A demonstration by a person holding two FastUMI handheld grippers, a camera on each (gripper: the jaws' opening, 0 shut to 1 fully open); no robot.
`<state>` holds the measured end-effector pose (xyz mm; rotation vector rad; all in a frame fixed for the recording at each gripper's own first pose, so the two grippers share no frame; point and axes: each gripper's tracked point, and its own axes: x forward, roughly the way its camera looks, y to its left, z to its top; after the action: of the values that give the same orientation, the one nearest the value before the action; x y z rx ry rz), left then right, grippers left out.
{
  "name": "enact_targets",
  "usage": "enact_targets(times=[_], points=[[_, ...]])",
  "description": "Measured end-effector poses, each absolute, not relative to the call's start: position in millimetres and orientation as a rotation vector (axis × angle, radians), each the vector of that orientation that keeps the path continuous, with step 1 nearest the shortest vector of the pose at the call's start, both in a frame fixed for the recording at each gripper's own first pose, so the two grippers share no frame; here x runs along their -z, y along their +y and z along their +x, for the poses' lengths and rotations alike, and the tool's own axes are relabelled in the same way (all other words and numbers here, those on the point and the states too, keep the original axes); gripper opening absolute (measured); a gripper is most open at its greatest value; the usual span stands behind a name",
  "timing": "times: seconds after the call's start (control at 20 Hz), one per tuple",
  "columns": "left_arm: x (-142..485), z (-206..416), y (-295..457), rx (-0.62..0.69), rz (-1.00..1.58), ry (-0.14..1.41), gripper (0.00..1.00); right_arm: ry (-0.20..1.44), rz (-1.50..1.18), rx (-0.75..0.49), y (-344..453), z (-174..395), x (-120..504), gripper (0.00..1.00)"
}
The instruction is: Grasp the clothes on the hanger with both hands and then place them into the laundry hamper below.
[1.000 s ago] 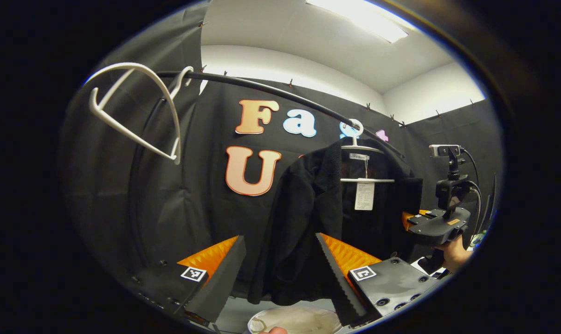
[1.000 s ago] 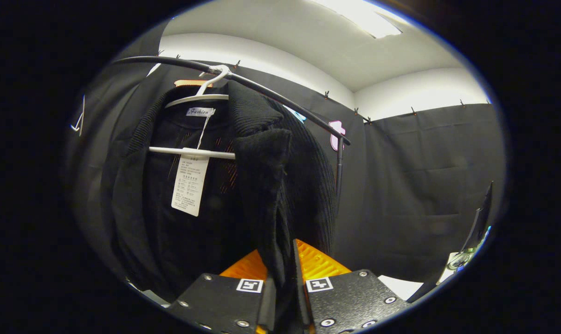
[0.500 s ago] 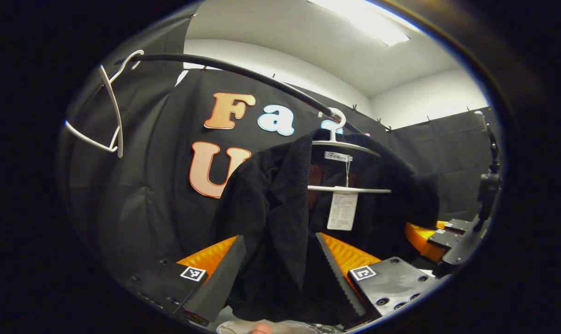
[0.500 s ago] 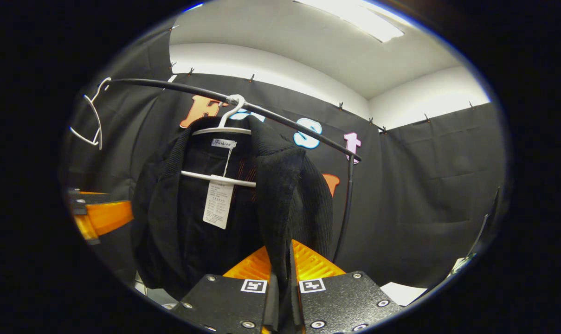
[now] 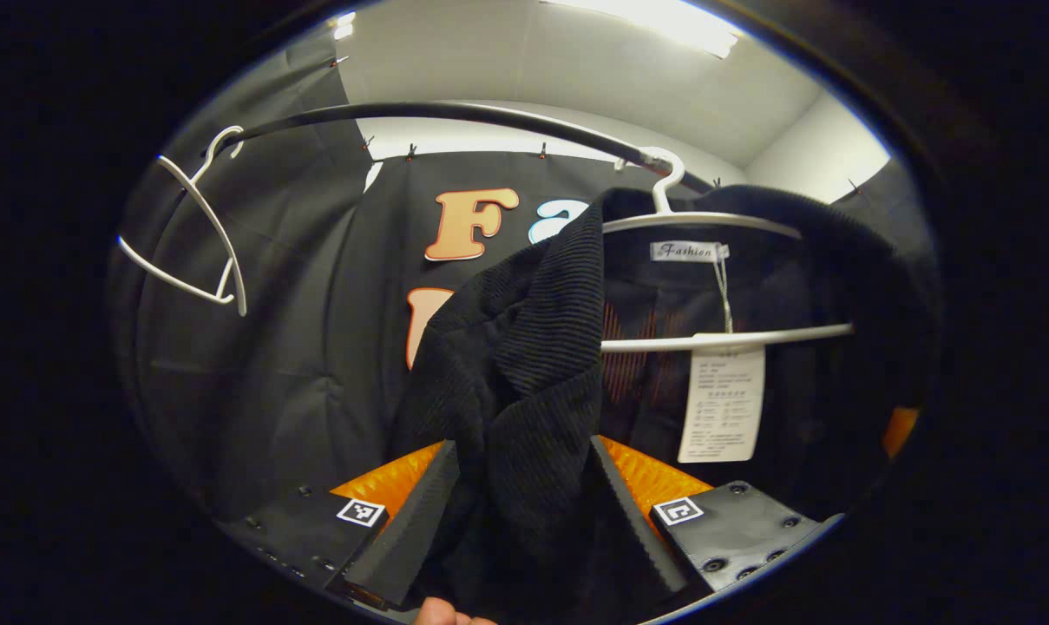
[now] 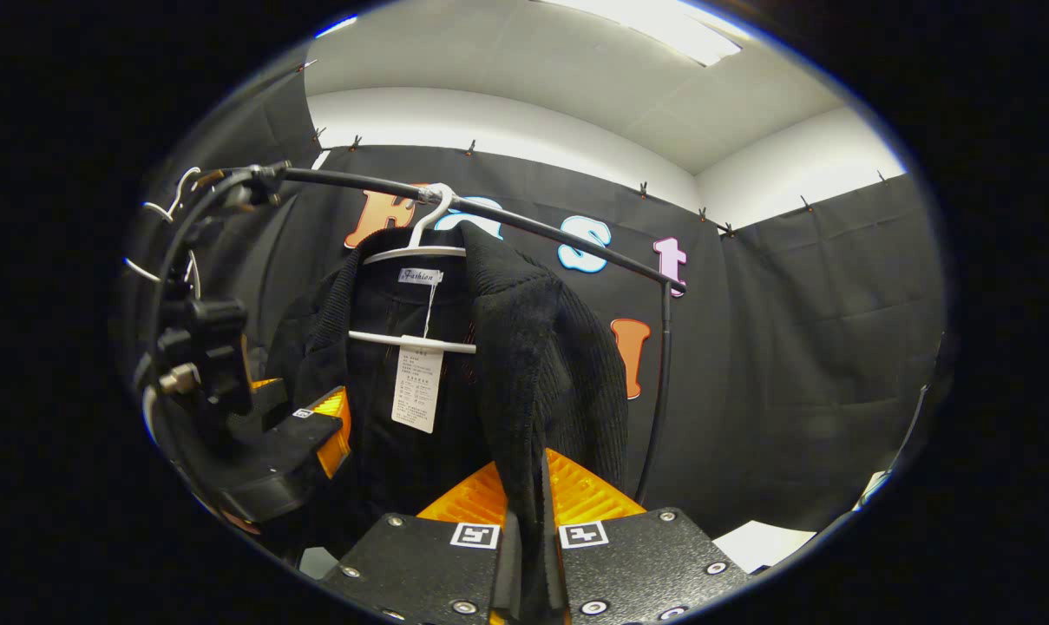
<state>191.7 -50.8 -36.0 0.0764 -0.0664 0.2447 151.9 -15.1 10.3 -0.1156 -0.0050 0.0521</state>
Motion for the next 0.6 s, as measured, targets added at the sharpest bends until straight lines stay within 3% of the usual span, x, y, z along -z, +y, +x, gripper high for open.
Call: enact_targets(times=[0.05,0.3,0.6], points=[[38.0,195.9,-42.7,-0.264,0.101,-0.069,0.96,-0.002,-0.114,-0.055,-14.9,151.9,-9.7,0.11],[32.8,199.3,-2.7,-0.292,0.139,-0.104,1.0,0.001,-0.112,-0.062,-14.6,148.8,-9.9,0.11],[34.7,184.3,-44.3,-0.108,0.095,-0.126,1.0,0.003,-0.107,-0.071,-2.9,150.7,-10.0,0.11]])
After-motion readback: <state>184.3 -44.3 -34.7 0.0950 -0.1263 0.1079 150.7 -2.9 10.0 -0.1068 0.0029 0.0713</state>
